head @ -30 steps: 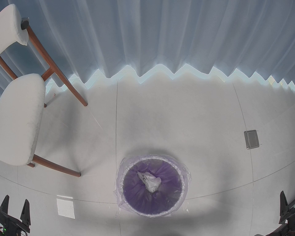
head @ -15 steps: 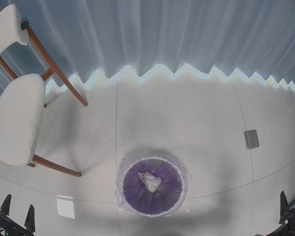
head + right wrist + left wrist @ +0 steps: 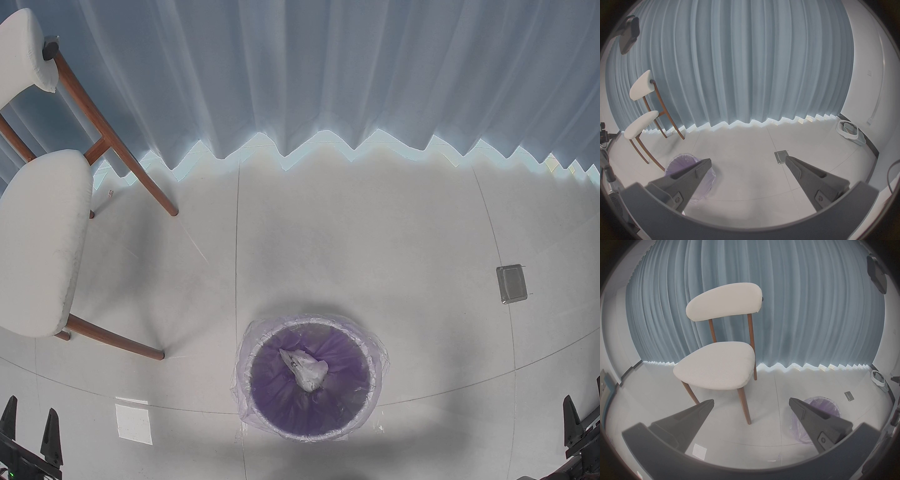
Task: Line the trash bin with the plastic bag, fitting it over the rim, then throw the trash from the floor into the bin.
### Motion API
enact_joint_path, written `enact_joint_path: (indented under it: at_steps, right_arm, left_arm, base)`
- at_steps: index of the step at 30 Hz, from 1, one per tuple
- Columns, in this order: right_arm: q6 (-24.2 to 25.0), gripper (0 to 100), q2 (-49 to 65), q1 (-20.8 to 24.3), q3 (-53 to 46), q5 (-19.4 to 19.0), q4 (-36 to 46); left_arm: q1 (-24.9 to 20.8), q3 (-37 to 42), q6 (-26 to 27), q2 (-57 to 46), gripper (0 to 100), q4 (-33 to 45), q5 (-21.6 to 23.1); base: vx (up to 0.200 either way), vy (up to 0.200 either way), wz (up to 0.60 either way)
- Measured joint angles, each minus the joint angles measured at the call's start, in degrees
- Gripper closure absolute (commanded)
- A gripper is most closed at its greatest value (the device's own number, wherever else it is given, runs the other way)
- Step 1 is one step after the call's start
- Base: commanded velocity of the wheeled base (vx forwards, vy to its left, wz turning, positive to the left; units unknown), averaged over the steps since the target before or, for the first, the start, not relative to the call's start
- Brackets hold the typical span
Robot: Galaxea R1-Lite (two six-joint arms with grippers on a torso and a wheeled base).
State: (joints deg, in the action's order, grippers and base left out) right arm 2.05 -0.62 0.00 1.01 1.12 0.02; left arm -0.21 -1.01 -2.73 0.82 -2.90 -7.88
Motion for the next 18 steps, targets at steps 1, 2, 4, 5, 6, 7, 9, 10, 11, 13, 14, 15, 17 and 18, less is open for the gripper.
enact_joint_path:
  at_steps: [1, 2, 4, 5, 6, 7, 9, 10, 11, 13, 14, 15, 17, 18]
  right_arm:
    - [0.0, 0, 0.0, 0.0, 0.0, 0.0, 0.0]
    - [0.0, 0, 0.0, 0.0, 0.0, 0.0, 0.0]
    - [0.0, 0, 0.0, 0.0, 0.0, 0.0, 0.0]
    - [-0.2, 0, 0.0, 0.0, 0.0, 0.0, 0.0]
    - [-0.4, 0, 0.0, 0.0, 0.0, 0.0, 0.0]
    - [-0.5, 0, 0.0, 0.0, 0.0, 0.0, 0.1]
    - [-0.8, 0, 0.0, 0.0, 0.0, -0.1, 0.1]
    - [-0.9, 0, 0.0, 0.0, 0.0, -0.1, 0.1]
    - [-0.9, 0, 0.0, 0.0, 0.0, -0.1, 0.1]
    - [-1.0, 0, 0.0, 0.0, 0.0, -0.1, 0.1]
    - [-1.0, 0, 0.0, 0.0, 0.0, -0.1, 0.1]
    - [-1.0, 0, 0.0, 0.0, 0.0, -0.1, 0.1]
    - [-1.0, 0, -0.1, 0.0, 0.0, -0.1, 0.1]
    - [-1.0, 0, -0.1, 0.0, 0.0, -0.1, 0.1]
  left_arm:
    - [0.0, 0.0, -0.1, 0.0, 0, 0.1, 0.0]
    - [0.0, 0.0, 0.0, 0.0, 0, 0.1, 0.1]
    - [0.0, 0.0, 0.8, 0.0, 0, 0.2, 1.2]
    - [0.0, 0.0, 1.6, 0.0, 0, 0.2, 2.5]
    - [0.0, 0.0, 2.6, 0.0, 0, 0.3, 4.0]
    - [-0.1, 0.0, 4.0, 0.0, 0, 0.3, 5.6]
    - [-0.1, 0.0, 5.9, 0.0, 0, 0.5, 7.5]
    - [-0.1, 0.0, 6.2, 0.0, 0, 0.7, 7.8]
    - [-0.1, 0.0, 6.0, -0.1, 0, 0.8, 7.7]
    - [-0.1, 0.0, 4.1, 0.0, 0, 0.8, 5.7]
    - [-0.1, 0.0, 3.2, 0.0, 0, 0.8, 4.6]
    - [-0.1, 0.0, 2.4, 0.0, 0, 0.7, 2.9]
    - [-0.1, 0.0, 1.2, 0.0, 0, 0.5, -1.7]
    - [-0.1, 0.0, 0.9, 0.0, 0, 0.5, -3.6]
  base:
    - [0.000, 0.000, 0.00]
    - [0.000, 0.000, 0.00]
    - [0.000, 0.000, 0.00]
    - [0.000, 0.000, 0.00]
    - [0.000, 0.000, 0.00]
    - [0.000, 0.000, 0.00]
    - [0.000, 0.000, 0.00]
    - [0.000, 0.000, 0.00]
    - [0.000, 0.000, 0.00]
    - [0.000, 0.000, 0.00]
    - [0.000, 0.000, 0.00]
    - [0.000, 0.000, 0.00]
    - [0.000, 0.000, 0.00]
    - [0.000, 0.000, 0.00]
